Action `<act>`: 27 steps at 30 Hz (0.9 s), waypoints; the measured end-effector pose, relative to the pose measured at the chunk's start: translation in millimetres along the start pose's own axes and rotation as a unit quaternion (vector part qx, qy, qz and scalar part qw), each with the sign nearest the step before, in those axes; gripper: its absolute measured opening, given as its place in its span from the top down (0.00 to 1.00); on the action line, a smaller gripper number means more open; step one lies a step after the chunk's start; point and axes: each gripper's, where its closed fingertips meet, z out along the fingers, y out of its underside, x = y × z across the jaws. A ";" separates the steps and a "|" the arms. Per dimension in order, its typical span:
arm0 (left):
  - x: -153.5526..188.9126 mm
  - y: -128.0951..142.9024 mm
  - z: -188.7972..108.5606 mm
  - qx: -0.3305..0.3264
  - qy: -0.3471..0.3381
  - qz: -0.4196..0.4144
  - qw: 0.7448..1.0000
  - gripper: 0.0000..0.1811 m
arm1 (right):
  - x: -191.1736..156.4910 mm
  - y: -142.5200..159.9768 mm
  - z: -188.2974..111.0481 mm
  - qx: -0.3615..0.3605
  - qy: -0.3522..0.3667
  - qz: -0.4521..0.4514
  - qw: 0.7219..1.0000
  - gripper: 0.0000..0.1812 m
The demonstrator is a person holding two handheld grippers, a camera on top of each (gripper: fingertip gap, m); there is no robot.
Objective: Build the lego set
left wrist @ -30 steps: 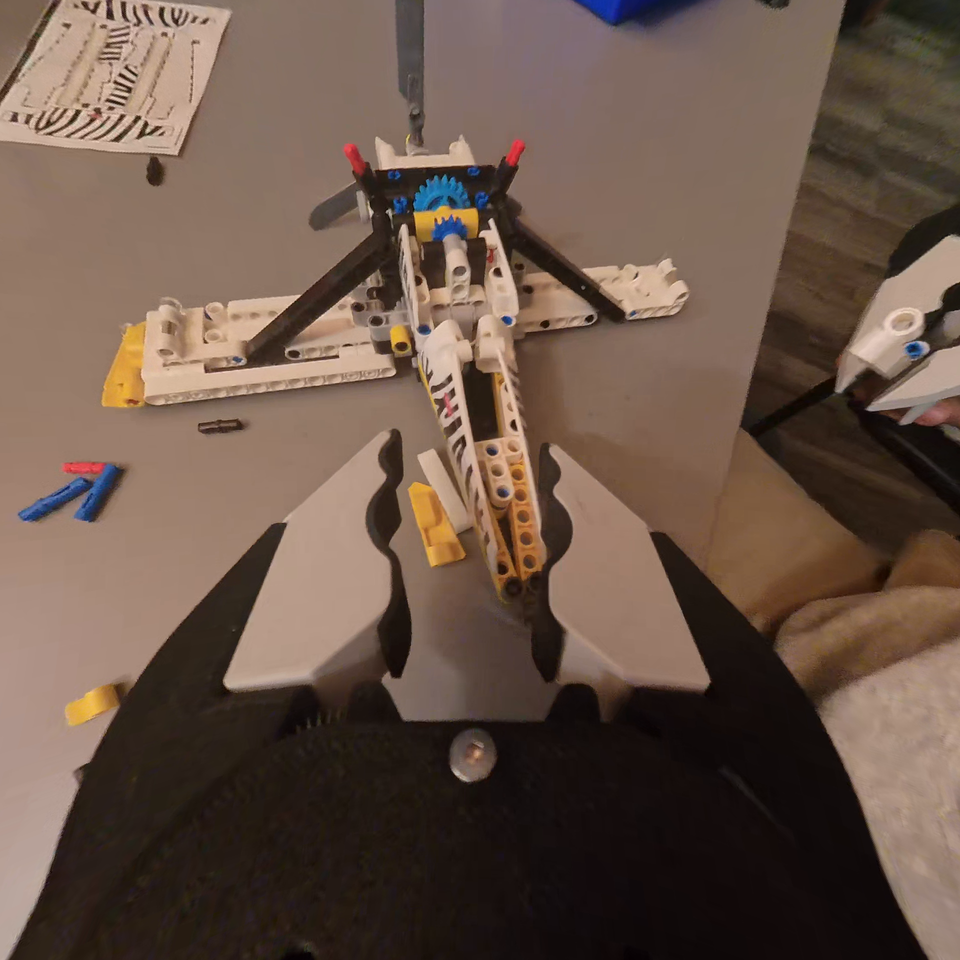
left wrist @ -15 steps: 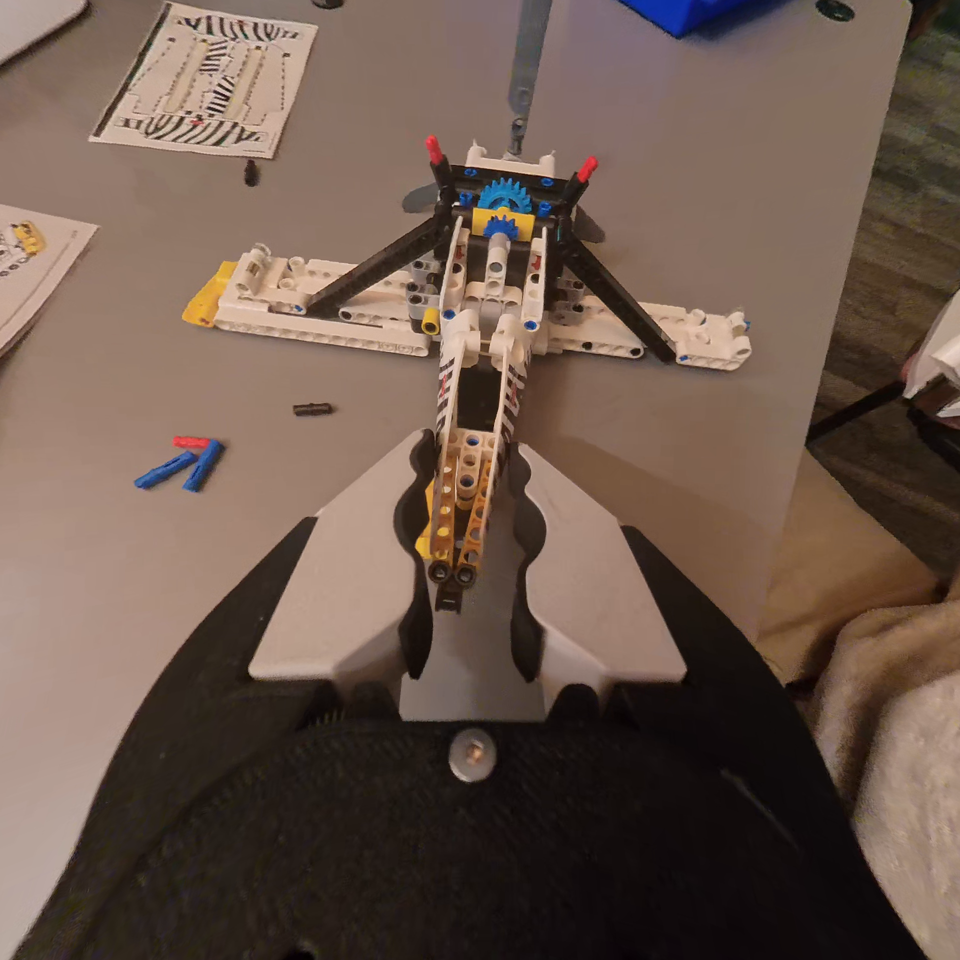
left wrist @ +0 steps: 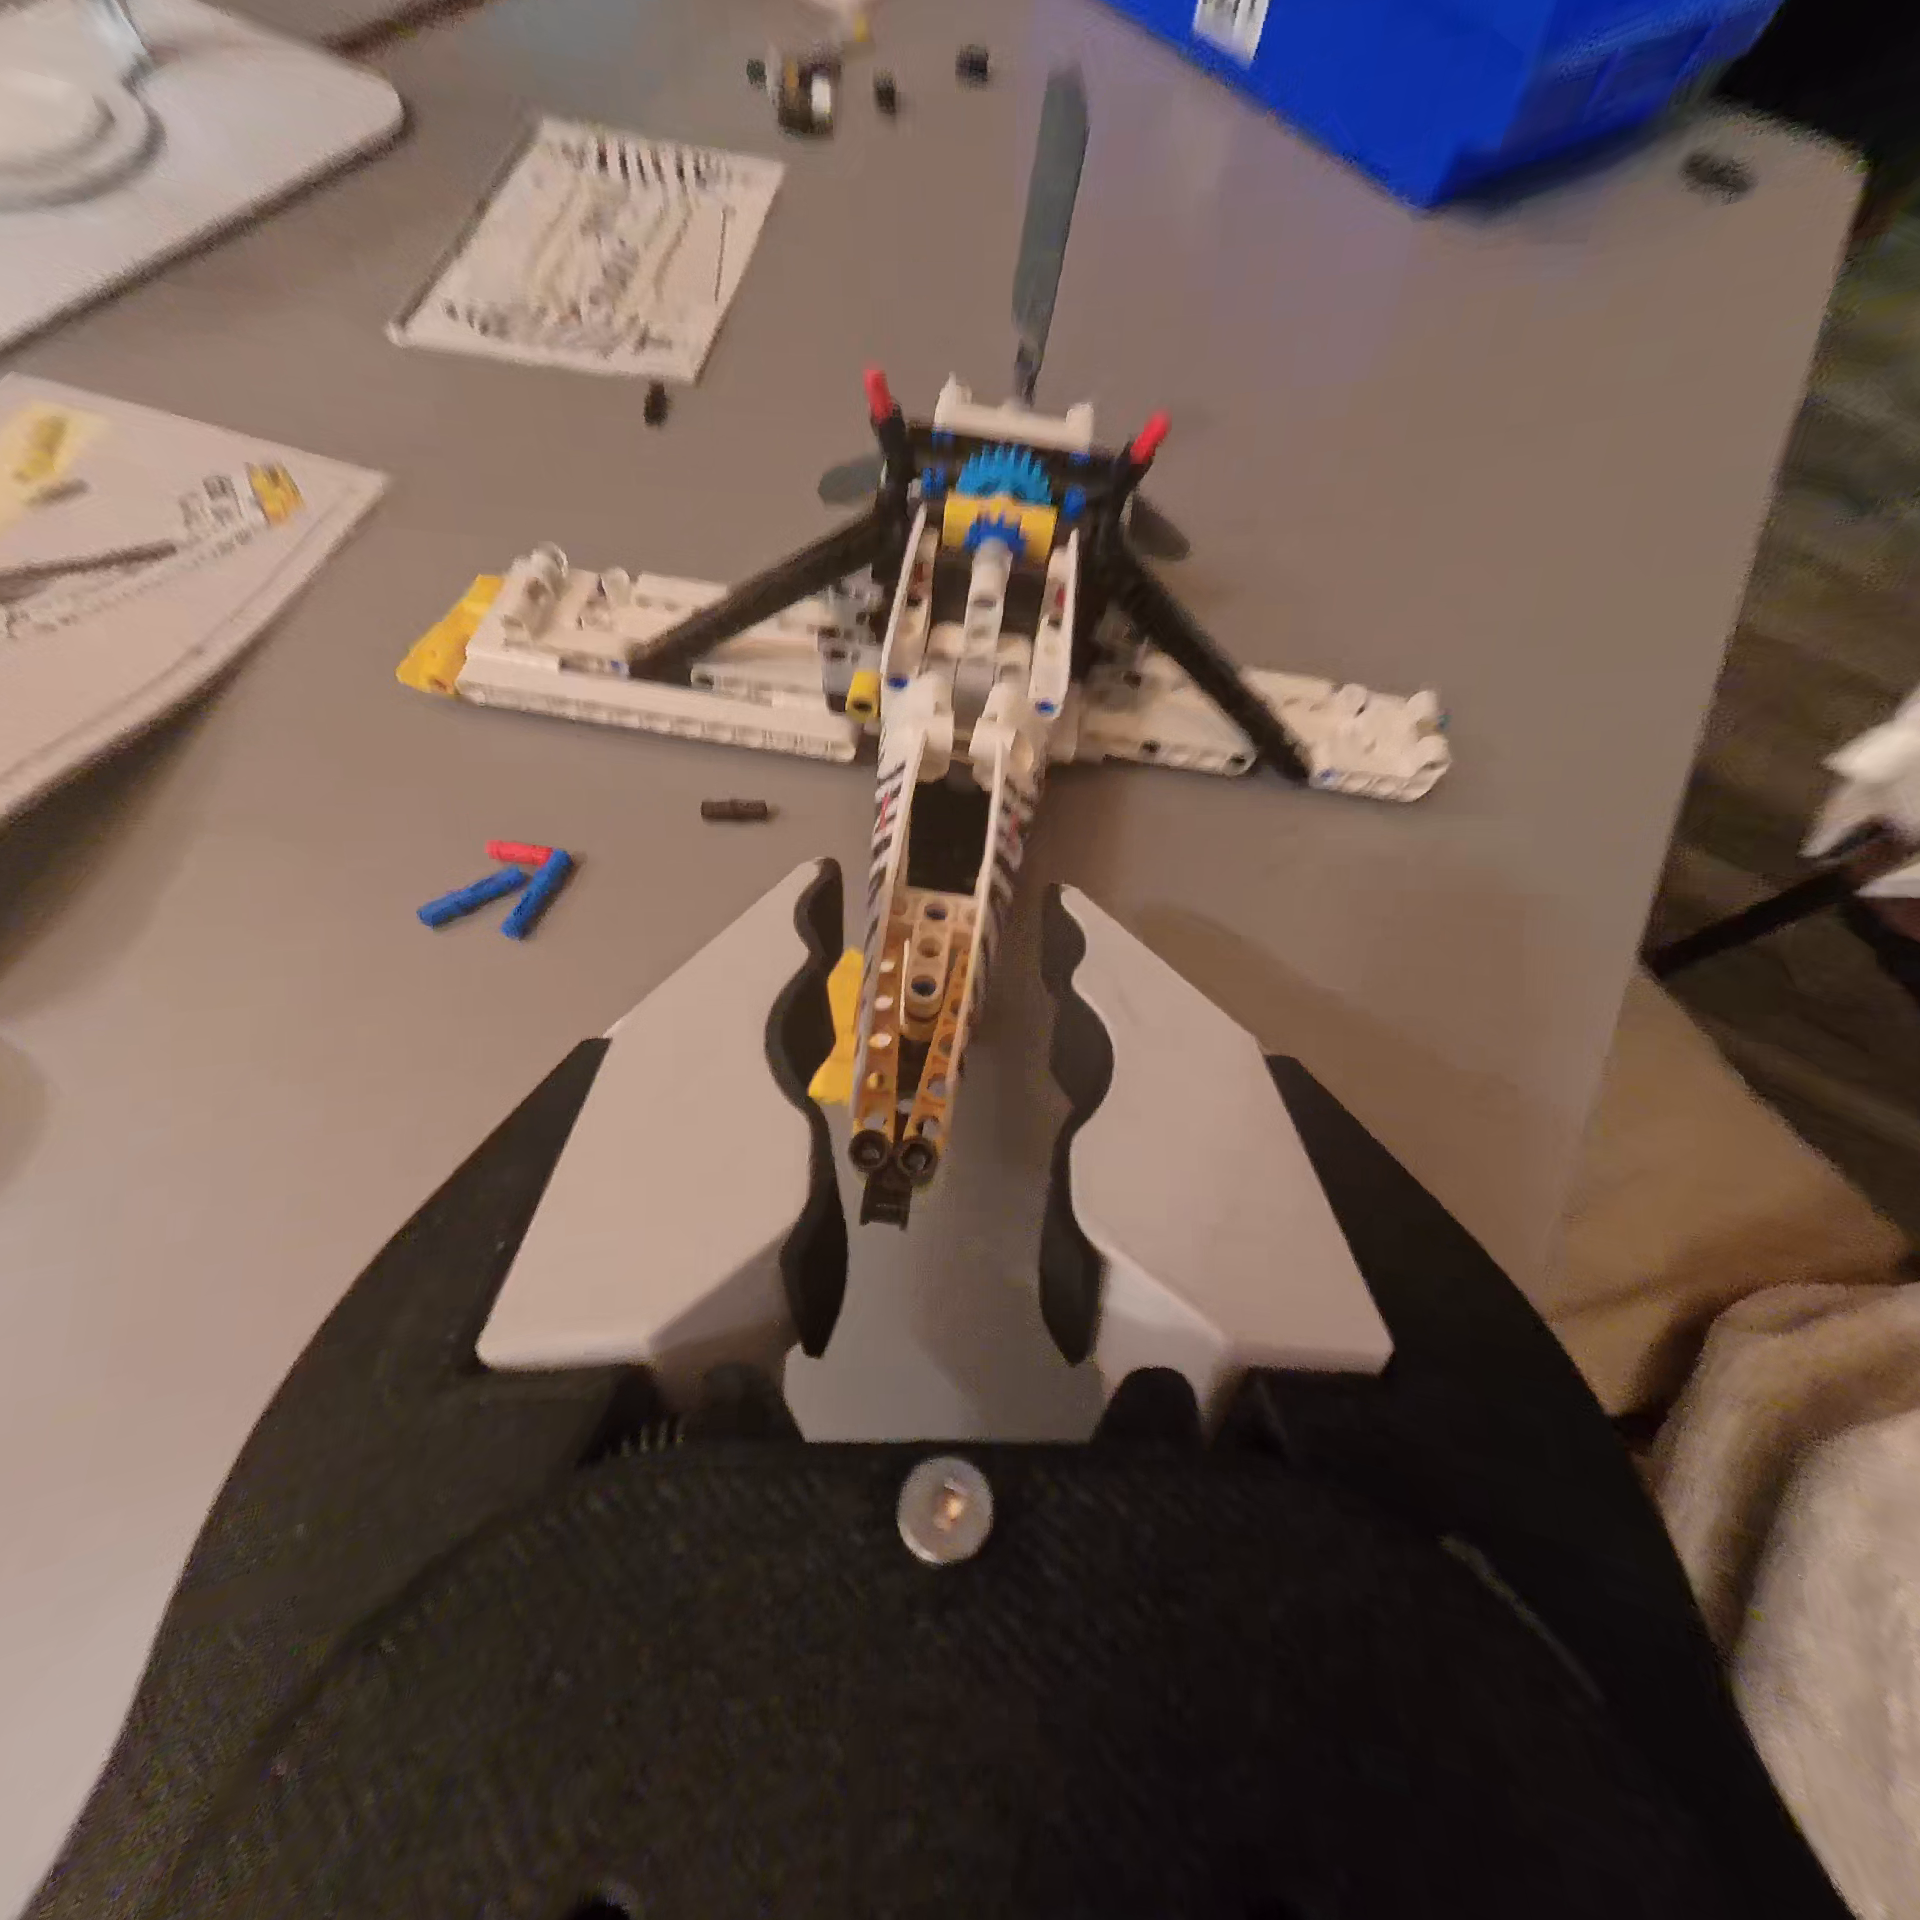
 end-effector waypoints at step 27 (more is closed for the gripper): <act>137.5 -45.0 -26.0 0.108 0.445 -0.219 0.862 0.93 | 6.7 -29.9 31.5 -0.071 0.308 -0.467 0.826 0.96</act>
